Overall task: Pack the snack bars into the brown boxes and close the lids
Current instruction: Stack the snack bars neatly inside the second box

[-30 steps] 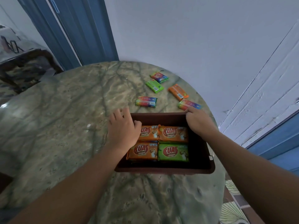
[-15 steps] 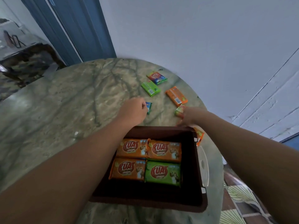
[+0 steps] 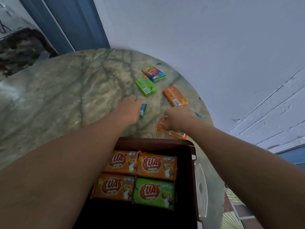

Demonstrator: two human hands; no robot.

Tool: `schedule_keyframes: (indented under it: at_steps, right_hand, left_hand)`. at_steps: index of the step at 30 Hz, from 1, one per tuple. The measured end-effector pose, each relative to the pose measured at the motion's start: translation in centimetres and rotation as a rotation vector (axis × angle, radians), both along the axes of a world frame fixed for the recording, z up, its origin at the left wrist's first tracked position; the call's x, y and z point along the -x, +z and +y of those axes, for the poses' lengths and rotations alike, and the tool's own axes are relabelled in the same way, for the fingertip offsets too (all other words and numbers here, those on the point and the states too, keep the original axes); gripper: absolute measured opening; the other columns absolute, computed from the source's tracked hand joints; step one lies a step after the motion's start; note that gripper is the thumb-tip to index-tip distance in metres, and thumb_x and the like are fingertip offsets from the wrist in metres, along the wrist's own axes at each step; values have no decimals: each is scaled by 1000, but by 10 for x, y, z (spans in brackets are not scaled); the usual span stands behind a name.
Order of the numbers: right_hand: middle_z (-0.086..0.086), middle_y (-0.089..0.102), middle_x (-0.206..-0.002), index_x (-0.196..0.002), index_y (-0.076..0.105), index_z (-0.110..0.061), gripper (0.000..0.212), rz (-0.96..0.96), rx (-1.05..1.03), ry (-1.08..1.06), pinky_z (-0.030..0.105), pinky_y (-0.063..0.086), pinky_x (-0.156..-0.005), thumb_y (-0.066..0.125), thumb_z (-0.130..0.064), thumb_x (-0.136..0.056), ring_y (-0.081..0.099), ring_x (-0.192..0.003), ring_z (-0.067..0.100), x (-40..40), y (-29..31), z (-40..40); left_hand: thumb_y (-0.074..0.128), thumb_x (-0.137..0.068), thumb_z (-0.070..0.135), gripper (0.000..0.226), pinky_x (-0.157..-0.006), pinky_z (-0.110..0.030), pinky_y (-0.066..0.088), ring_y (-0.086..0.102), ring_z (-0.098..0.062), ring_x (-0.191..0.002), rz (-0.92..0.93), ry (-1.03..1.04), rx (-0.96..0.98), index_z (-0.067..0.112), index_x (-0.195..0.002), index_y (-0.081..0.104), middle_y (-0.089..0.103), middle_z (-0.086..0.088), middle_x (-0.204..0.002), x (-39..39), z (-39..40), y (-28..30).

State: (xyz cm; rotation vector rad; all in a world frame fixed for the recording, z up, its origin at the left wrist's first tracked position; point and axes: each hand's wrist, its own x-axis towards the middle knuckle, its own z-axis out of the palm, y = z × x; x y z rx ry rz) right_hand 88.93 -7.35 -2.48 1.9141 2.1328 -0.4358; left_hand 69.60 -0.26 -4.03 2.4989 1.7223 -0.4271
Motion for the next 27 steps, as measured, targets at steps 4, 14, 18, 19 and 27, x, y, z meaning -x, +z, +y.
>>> schedule_keyframes:
  at_steps: [4, 14, 18, 19, 27]
  right_hand:
    - [-1, 67, -90, -111, 69, -16, 41, 92, 2, 2, 35, 57, -69, 75, -49, -88, 64, -84, 21, 1, -8, 5]
    - [6, 65, -112, -122, 65, -14, 60, 46, 26, 19, 38, 58, -83, 90, -38, -73, 65, -101, 27, 4, -11, 0]
    - [10, 58, -130, -136, 56, -15, 73, 121, 32, -39, 38, 55, -90, 88, -42, -76, 61, -111, 28, 9, -10, -4]
    - [11, 53, -135, -139, 52, -17, 76, 158, 27, -66, 39, 54, -90, 86, -46, -77, 60, -112, 29, 11, -8, -5]
    - [10, 37, -138, -135, 47, -27, 70, 279, -295, -261, 44, 53, -86, 69, -58, -76, 54, -113, 34, 17, 28, -18]
  left_hand:
    - [58, -94, 17, 66, -101, -50, 47, 45, -34, -133, 91, -14, 33, 18, -153, 29, 41, -9, -151, 6, 1, -16]
    - [72, -88, 37, 59, -103, -43, 44, 43, -36, -131, 134, 89, 88, 13, -137, 50, 34, -16, -145, 6, 3, -14]
    - [83, -67, 58, 85, -101, -45, 47, 46, -33, -126, 51, 191, 140, 18, -131, 44, 45, -14, -135, 17, -7, -18]
    - [85, -66, 55, 81, -97, -46, 50, 52, -32, -119, -22, 219, 132, 18, -125, 44, 50, -12, -130, 19, -9, -17]
    - [74, -69, 62, 75, -84, -45, 54, 63, -27, -96, -528, 301, -27, 18, -118, 39, 61, -4, -111, 38, -26, 33]
